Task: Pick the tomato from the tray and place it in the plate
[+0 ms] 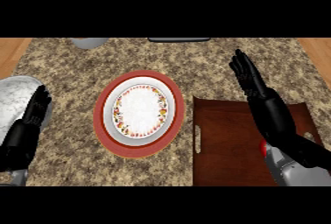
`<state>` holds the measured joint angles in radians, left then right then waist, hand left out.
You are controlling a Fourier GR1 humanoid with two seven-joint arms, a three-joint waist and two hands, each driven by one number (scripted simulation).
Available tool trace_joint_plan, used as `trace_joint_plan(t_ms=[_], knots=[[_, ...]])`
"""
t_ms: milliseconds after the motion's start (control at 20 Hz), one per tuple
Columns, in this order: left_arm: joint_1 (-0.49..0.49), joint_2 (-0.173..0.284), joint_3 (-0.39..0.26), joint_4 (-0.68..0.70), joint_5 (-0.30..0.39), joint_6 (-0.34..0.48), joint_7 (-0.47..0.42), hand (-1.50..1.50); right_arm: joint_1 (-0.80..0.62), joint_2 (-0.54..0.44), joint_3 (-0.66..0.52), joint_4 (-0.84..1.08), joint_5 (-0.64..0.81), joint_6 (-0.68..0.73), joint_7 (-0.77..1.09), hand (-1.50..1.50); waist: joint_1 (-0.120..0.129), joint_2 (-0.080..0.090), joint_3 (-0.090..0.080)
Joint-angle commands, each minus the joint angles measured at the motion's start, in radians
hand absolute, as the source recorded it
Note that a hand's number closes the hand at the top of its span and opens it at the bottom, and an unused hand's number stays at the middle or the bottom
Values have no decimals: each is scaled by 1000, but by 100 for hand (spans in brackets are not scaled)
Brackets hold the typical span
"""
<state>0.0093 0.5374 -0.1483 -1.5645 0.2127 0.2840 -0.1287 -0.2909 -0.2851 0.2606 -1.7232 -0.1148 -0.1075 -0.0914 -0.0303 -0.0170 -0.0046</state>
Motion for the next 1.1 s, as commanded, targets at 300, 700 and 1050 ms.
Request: trace_joint_plan(t_ms=[300, 700, 1050], knots=[[89, -133, -60, 84, 108, -13, 157, 0, 202, -438, -320, 131, 189, -4, 69, 150, -104, 59, -25], [19, -234, -143, 89, 132, -30, 294, 0, 439, -200, -713, 187, -98, -126, -247, -150, 4, 14, 6], [43, -275, -164, 107, 76, -21, 259, 0, 603, -350, -733, 111, -41, 57, -143, -150, 20, 16, 4]])
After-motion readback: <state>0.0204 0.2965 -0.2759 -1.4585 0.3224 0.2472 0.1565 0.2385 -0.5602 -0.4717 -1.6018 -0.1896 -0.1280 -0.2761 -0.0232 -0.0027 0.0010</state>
